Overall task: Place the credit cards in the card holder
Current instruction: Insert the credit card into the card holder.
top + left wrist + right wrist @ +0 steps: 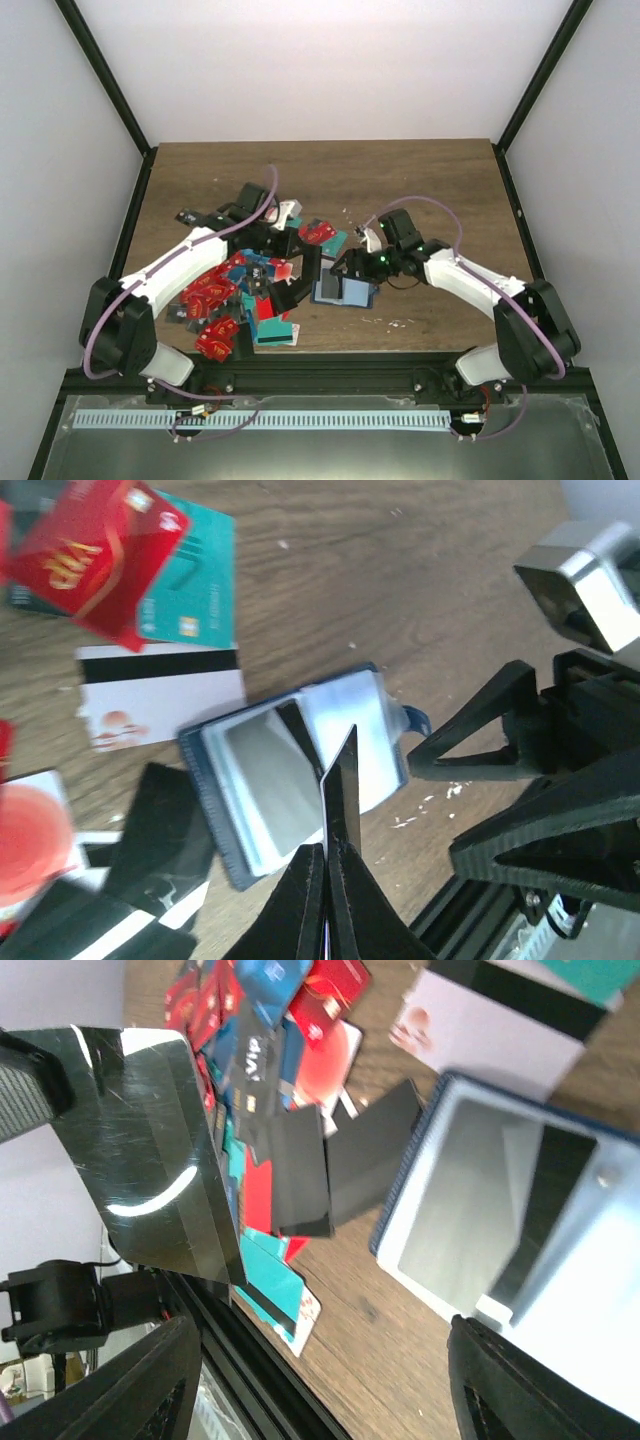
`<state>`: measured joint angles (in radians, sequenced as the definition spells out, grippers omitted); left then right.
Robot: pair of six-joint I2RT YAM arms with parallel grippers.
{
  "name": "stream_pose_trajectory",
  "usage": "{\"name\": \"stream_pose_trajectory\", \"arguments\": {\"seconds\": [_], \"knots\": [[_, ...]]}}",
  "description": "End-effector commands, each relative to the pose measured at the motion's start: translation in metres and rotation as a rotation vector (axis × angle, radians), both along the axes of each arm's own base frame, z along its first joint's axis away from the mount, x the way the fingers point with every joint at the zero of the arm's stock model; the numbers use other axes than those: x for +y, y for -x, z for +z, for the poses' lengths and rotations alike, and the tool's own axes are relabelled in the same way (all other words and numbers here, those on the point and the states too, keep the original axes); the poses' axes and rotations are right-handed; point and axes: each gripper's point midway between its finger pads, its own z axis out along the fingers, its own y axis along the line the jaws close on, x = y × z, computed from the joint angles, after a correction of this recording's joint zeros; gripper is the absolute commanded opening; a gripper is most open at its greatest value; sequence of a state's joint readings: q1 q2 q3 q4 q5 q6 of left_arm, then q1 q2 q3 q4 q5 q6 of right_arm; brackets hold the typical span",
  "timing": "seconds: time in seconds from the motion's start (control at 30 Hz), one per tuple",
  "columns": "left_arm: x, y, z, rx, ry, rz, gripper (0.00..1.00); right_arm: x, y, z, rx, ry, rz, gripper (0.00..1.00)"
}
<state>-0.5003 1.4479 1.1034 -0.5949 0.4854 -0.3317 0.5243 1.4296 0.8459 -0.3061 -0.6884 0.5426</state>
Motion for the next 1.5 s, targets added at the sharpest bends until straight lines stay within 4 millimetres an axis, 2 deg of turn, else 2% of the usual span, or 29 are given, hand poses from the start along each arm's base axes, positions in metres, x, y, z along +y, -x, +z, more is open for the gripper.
{"name": "stream_pose_trajectory", "arguments": {"seconds": [0.0, 0.13, 0.3, 0.53, 0.73, 0.93, 1.1, 1.47], "knots": [[-0.037, 0.000, 0.004, -0.015, 0.071, -0.106, 0.04, -0.013, 0.004, 0.002, -0.032, 0.013, -0.049, 0.69], [-0.052, -0.002, -0.014, 0.037, 0.087, -0.129, 0.04, -0.037, 0.010, -0.016, -0.009, 0.103, -0.118, 0.67], [-0.065, -0.003, -0.043, 0.107, 0.066, -0.131, 0.04, -0.045, 0.026, -0.033, 0.045, 0.080, -0.144, 0.59], [-0.080, -0.008, -0.067, 0.166, 0.061, -0.125, 0.04, -0.054, 0.025, -0.061, 0.101, 0.143, -0.190, 0.49], [-0.083, -0.011, -0.088, 0.199, 0.029, -0.119, 0.04, -0.070, 0.023, -0.081, 0.142, 0.208, -0.243, 0.42], [-0.084, -0.015, -0.098, 0.211, 0.011, -0.105, 0.04, -0.083, 0.027, -0.098, 0.196, 0.256, -0.270, 0.34], [-0.084, -0.016, -0.108, 0.231, -0.006, -0.092, 0.04, -0.081, 0.031, -0.105, 0.219, 0.252, -0.259, 0.26], [-0.087, -0.014, -0.120, 0.272, -0.013, -0.088, 0.04, -0.078, 0.034, -0.112, 0.246, 0.245, -0.236, 0.19]]}}
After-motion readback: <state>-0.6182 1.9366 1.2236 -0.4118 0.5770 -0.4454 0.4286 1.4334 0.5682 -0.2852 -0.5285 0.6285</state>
